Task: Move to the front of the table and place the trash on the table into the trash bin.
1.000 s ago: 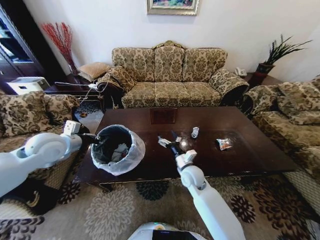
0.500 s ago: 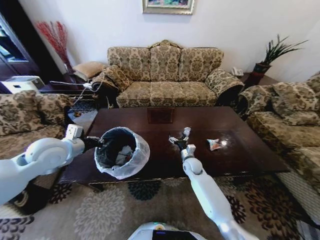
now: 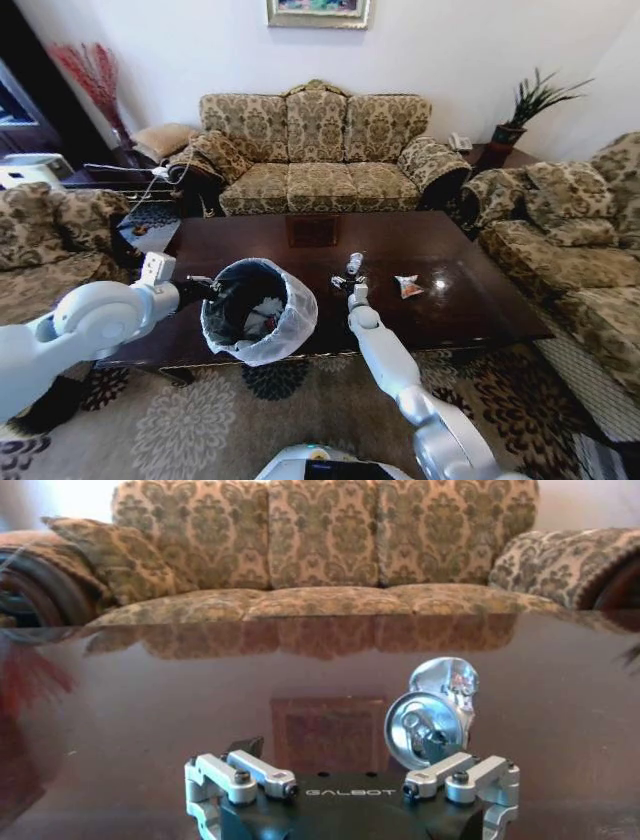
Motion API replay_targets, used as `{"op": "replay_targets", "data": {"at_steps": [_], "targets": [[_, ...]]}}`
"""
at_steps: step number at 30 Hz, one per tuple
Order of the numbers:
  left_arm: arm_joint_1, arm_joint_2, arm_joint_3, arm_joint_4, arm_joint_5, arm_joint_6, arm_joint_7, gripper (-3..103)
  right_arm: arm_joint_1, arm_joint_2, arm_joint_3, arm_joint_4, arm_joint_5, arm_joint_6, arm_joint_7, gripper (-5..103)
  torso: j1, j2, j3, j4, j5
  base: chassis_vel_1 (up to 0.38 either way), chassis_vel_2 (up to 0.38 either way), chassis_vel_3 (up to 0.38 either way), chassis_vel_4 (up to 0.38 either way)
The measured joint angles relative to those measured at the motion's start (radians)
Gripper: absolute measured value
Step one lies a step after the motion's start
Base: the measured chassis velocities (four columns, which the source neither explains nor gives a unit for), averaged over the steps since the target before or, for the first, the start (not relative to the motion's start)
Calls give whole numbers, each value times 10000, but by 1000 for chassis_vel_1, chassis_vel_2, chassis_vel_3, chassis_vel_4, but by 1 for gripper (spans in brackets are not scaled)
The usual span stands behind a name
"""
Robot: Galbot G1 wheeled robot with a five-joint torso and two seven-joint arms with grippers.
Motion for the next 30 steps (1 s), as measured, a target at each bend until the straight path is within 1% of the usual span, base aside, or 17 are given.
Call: {"op": "replay_targets", "data": {"at_steps": [2, 3, 4, 6, 8, 12, 15, 19, 21, 26, 30], "targets": [[3, -29, 0, -1, 0, 6, 0, 0, 173, 26, 63, -248, 156, 19, 71, 100, 0, 0, 0, -6, 2, 0, 0, 0, 0], [3, -58, 0, 1, 1, 8, 2, 0, 212, 11, 95, -263, 179, 35, 123, 100, 0, 0, 1, -9, 12, 0, 0, 0, 0], [3, -58, 0, 1, 1, 8, 2, 0, 212, 11, 95, -263, 179, 35, 123, 100, 0, 0, 1, -9, 12, 0, 0, 0, 0], [5, -101, 0, 36, 5, 10, 13, 0, 172, -93, 114, -5, 248, 0, 226, 100, 2, -1, 1, -20, 6, -21, -26, 0, -1], [5, -130, 0, 64, 14, 10, 20, 0, 127, -158, 110, 220, 292, -59, 267, 100, 2, 0, 1, -19, 3, -23, -52, -3, -22], [5, -233, 33, 87, 57, 10, 26, 0, 167, -242, 108, 404, 338, -144, 341, 100, 0, 0, 0, -9, 3, 0, 0, 0, 0], [5, -282, 35, 79, 69, 11, 28, 0, 205, -258, 129, 439, 346, -156, 347, 100, 0, 0, 0, -8, 3, 0, 0, 0, 0], [18, -365, 34, 62, 91, 11, 33, 0, 616, -224, 410, -206, 325, -56, 359, 100, 1, 0, 0, -10, 4, 0, 0, 0, 0], [19, -367, 33, 57, 92, 12, 38, 0, 650, -245, 440, -254, 327, -52, 391, 100, 1, 0, 0, -10, 4, 0, 0, 0, 0], [28, -446, 53, 115, 194, 14, 77, 0, 361, -528, 366, 410, 436, -202, 494, 100, 0, 0, 0, -11, 5, 0, 0, 0, 0], [28, -465, 101, 114, 230, 14, 97, 0, 507, -602, 449, 145, 477, -173, 486, 100, -1, 1, 0, -9, 5, 0, 0, 0, 0]]}}
